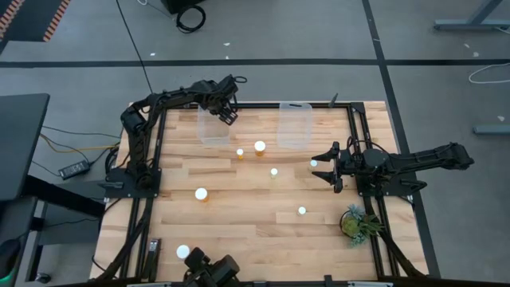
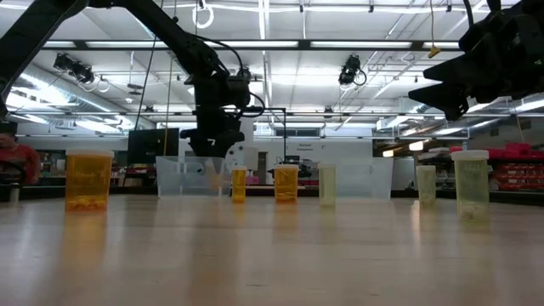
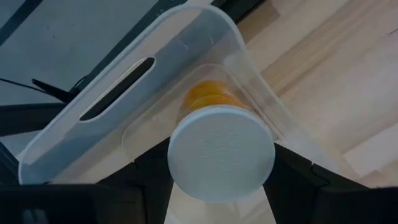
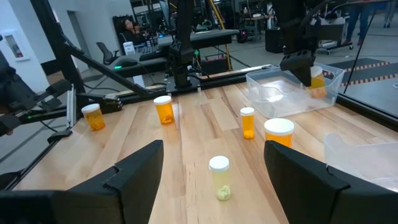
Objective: Pick and place medicine bottles into bin by pill shape (circle, oval)
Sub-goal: Put the large orange pill bottle into the left transparent bin
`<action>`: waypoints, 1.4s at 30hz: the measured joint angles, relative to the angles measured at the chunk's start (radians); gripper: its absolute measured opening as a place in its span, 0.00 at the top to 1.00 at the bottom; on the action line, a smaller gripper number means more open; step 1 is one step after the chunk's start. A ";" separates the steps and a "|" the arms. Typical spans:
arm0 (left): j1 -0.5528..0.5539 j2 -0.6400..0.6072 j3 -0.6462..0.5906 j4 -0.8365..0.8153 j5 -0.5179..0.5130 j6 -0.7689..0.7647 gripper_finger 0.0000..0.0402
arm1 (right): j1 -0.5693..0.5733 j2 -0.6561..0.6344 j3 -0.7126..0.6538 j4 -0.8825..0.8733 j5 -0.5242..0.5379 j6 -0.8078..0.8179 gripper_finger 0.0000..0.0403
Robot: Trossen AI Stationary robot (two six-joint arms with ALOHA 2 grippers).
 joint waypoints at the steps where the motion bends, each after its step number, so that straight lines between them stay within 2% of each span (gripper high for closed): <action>1: 0.000 0.000 0.000 0.002 0.001 0.001 0.46 | 0.000 0.000 0.000 0.000 0.000 0.000 0.29; 14: 0.000 0.018 -0.001 -0.003 0.032 0.040 0.44 | 0.000 0.000 0.000 0.000 0.000 0.000 0.29; 25: 0.000 0.018 -0.001 0.001 0.032 0.052 0.33 | 0.000 0.000 0.000 0.000 0.000 0.000 0.29; 42: 0.001 0.018 -0.001 0.005 0.009 0.131 0.35 | 0.000 0.000 0.000 0.000 0.000 0.000 0.29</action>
